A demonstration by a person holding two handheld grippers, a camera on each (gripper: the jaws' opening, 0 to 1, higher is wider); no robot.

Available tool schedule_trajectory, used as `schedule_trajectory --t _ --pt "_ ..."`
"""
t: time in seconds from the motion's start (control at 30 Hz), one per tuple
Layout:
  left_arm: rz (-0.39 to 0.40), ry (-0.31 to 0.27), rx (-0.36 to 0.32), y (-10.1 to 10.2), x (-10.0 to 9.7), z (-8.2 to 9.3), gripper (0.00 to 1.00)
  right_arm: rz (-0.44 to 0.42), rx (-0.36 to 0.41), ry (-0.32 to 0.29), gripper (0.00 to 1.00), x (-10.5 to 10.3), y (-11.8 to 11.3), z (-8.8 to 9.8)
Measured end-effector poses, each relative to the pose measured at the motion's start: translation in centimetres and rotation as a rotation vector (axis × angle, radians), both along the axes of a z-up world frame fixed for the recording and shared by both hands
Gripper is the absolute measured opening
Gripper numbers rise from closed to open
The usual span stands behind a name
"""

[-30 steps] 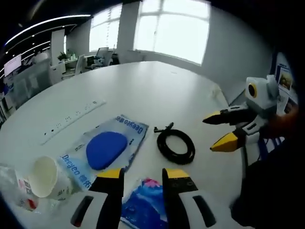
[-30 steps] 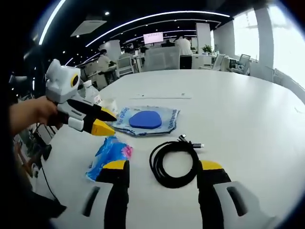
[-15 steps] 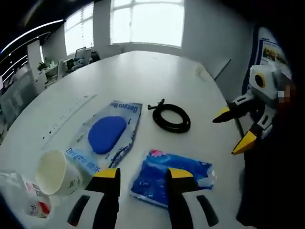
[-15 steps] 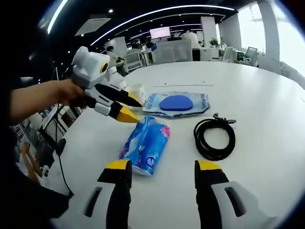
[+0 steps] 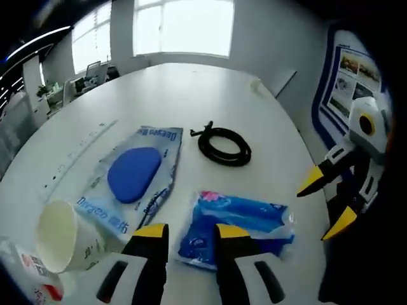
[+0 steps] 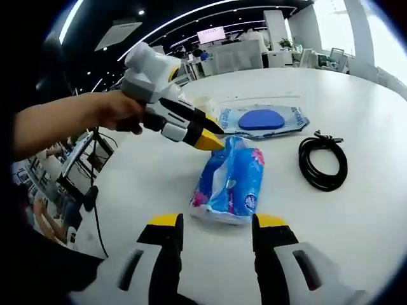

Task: Arrange the tabletop items into an orderly group along one side of the table until the central work area is clear of visible clutter.

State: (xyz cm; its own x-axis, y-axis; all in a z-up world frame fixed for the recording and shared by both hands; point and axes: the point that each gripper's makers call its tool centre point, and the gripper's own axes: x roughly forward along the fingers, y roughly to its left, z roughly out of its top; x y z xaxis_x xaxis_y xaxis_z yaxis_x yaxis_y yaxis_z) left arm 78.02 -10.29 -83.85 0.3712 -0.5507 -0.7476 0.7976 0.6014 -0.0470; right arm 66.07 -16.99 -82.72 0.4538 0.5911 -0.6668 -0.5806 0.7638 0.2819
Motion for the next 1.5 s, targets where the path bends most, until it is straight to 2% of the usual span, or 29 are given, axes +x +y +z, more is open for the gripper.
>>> schedule_trajectory --t 0.13,0.27,0.33,0.47,0.6,0.7,0.73,0.8,0.97,1.03,1.07,1.13,1.17,1.27,1.4,1.5 --pt "-0.007 0.016 0.015 0.2 -0.2 -0.7 0.2 -0.016 0.006 0.057 0.34 -0.7 1.2 -1.0" --pt "-0.038 0.017 0.026 0.3 -0.4 -1.4 0.2 -0.033 -0.002 0.065 0.31 -0.6 1.8 -1.6" --pt "-0.041 0.018 0.018 0.3 -0.2 -1.5 0.19 -0.071 -0.011 0.087 0.29 -0.4 1.7 -1.9" --pt "-0.051 0.003 0.028 0.6 0.2 -1.8 0.15 -0.089 -0.028 0.07 0.26 -0.2 1.7 -1.9" --pt "-0.07 -0.004 0.039 0.6 0.1 -2.3 0.13 -0.08 -0.063 0.045 0.31 -0.1 2.2 -2.1" --pt "-0.074 0.023 0.037 0.4 -0.3 -2.8 0.09 -0.078 -0.089 0.032 0.35 0.1 2.6 -2.4" --pt "-0.082 0.009 0.045 0.4 -0.4 -2.9 0.09 -0.078 -0.106 0.027 0.35 0.2 2.6 -2.7" --pt "-0.076 0.018 0.044 0.5 -0.6 -3.1 0.06 -0.081 -0.141 0.021 0.32 0.4 2.5 -3.2" --pt "-0.064 -0.005 0.043 0.5 -0.7 -3.3 0.03 -0.108 -0.147 0.029 0.29 0.9 2.6 -3.9" --pt "-0.035 -0.013 0.031 0.6 -0.5 -3.1 0.01 -0.105 -0.165 0.043 0.27 0.8 2.8 -4.5" --pt "-0.024 -0.006 0.023 0.6 -0.6 -3.1 0.0 -0.078 -0.184 0.023 0.25 0.8 2.8 -4.6" --pt "0.002 0.013 0.002 0.7 -0.7 -3.0 0.0 -0.085 -0.166 0.039 0.19 0.7 2.9 -4.4" --pt "0.0 0.011 0.0 0.8 -0.7 -2.9 0.0 -0.086 -0.167 0.04 0.13 0.6 2.9 -4.3" --pt "0.008 0.01 0.0 1.1 -1.0 -2.7 0.0 -0.077 -0.155 0.051 0.06 0.2 2.8 -4.1" --pt "0.03 0.029 -0.016 1.4 -1.6 -2.7 0.0 -0.06 -0.153 0.054 0.0 -0.4 2.6 -4.0" --pt "0.041 0.035 -0.021 1.6 -2.2 -2.5 0.0 -0.041 -0.148 0.063 0.0 -0.8 2.5 -3.8"
